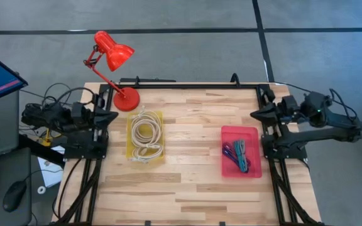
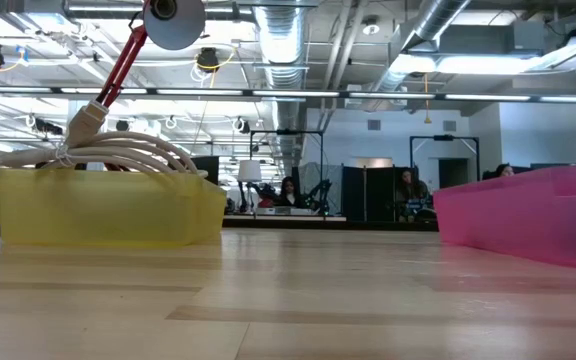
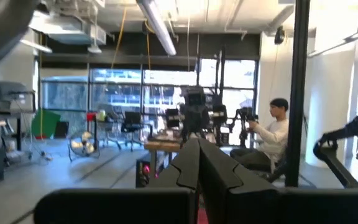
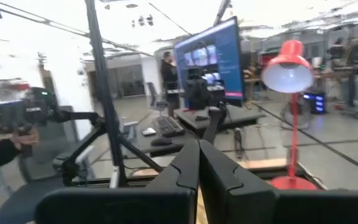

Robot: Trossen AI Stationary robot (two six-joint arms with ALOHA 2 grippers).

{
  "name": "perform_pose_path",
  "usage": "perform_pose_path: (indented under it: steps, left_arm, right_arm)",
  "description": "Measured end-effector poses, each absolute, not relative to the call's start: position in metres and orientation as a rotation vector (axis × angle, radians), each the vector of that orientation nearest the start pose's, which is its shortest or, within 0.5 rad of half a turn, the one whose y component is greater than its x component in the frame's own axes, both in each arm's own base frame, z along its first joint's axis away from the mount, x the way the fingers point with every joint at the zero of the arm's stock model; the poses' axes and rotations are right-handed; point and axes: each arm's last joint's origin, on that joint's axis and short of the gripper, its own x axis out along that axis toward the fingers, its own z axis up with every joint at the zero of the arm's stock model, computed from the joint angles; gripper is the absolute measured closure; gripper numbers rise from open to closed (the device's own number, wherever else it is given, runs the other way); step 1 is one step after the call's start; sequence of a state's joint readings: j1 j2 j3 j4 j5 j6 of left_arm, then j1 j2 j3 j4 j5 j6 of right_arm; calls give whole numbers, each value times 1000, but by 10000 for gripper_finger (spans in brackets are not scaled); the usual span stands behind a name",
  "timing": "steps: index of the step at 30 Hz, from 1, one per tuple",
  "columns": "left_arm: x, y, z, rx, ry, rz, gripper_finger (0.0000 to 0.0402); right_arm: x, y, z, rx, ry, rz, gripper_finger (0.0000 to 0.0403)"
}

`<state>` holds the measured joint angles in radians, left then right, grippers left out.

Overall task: Pick & Place USB Port
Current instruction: Return to Home Position

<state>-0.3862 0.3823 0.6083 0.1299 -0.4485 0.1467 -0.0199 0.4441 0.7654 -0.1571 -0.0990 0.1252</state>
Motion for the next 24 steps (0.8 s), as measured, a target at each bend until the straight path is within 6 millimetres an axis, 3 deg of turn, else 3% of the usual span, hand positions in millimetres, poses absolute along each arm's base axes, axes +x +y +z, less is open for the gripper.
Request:
perform_pose_path:
  steps: [10,24]
  left_arm:
    - [77,-16,344,22,-282,169,398]
    - [61,-4,346,63,-324,275,398]
  right_arm:
    - [76,0,360,119,-109,23,403]
    - [48,-1,360,108,-179,-28,403]
